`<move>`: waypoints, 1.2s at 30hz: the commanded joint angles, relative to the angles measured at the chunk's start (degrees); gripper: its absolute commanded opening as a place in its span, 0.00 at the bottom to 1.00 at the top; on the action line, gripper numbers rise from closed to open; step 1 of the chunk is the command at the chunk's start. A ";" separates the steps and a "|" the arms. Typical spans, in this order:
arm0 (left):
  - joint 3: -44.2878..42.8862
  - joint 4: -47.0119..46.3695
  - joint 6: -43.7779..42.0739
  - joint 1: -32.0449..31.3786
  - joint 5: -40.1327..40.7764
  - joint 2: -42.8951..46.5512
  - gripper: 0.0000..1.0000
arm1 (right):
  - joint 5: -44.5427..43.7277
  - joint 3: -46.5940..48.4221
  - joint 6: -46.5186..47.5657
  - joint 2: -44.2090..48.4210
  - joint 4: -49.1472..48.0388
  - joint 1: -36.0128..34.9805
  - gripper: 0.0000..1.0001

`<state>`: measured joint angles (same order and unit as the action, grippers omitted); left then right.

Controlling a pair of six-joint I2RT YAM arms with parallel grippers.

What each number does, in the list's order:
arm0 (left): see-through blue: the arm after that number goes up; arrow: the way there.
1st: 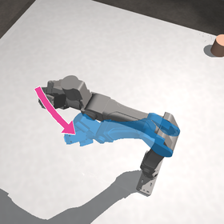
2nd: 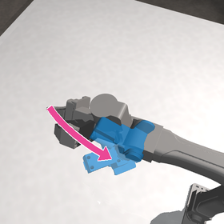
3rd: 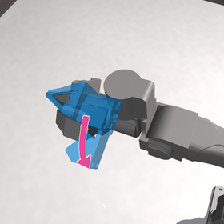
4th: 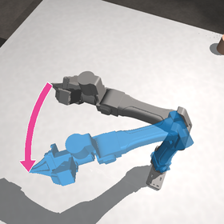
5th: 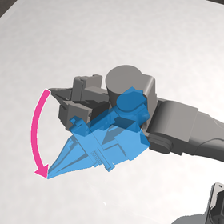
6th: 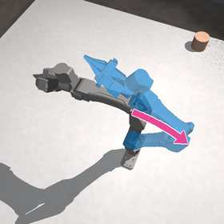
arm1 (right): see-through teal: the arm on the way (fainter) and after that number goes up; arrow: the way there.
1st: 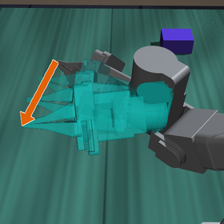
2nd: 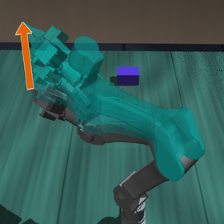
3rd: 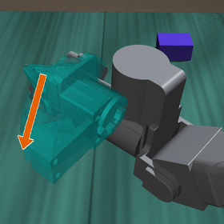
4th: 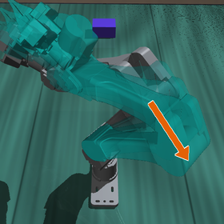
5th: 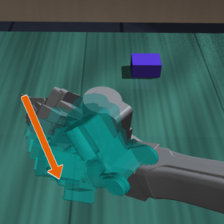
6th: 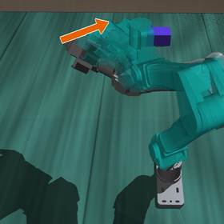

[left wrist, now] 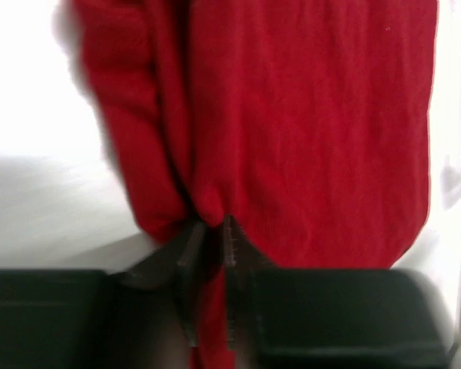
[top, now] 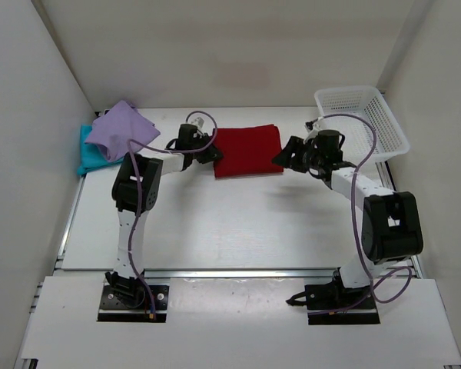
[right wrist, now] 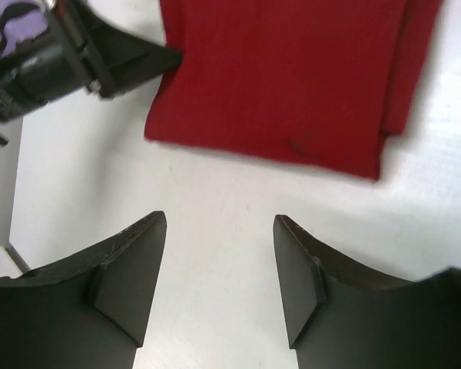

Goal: Fold and stack the t-shirts
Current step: Put the neatly folded tshirt into the corner of the board with the left arm

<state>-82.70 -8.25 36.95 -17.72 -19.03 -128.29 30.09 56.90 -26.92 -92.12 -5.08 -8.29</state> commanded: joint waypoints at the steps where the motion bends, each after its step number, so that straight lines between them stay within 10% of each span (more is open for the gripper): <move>1: -5.27 -2.21 3.38 -2.85 -1.18 -2.05 0.17 | 1.38 -3.19 -0.86 6.41 -5.91 -0.75 0.56; 5: -15.97 0.76 4.97 -4.43 -1.97 -5.12 0.01 | 1.20 -10.31 -2.08 12.38 -7.56 -0.67 0.56; 15: -50.27 18.35 4.18 5.04 -5.93 -7.86 0.00 | 3.57 -21.04 -2.53 21.53 -7.49 3.81 0.55; 26: -11.75 9.13 0.66 29.57 6.35 19.46 0.01 | 6.91 -22.28 -2.26 21.19 -8.01 0.74 0.55; 31: 8.13 -0.87 8.30 39.06 9.27 24.22 0.45 | 7.26 -23.06 -1.91 21.28 -8.80 -2.78 0.55; 33: 10.87 -3.69 8.85 39.86 8.66 24.84 0.96 | 7.45 -23.33 -2.00 21.45 -8.98 -3.48 0.55; 36: 11.76 -2.99 6.22 38.46 11.28 26.68 0.99 | 7.27 -24.03 -2.17 21.98 -9.42 -4.97 0.55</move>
<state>-71.18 -6.42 43.81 23.70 -9.19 -106.41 36.86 33.80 -29.78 -71.26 -11.14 -12.25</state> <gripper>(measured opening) 0.977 0.553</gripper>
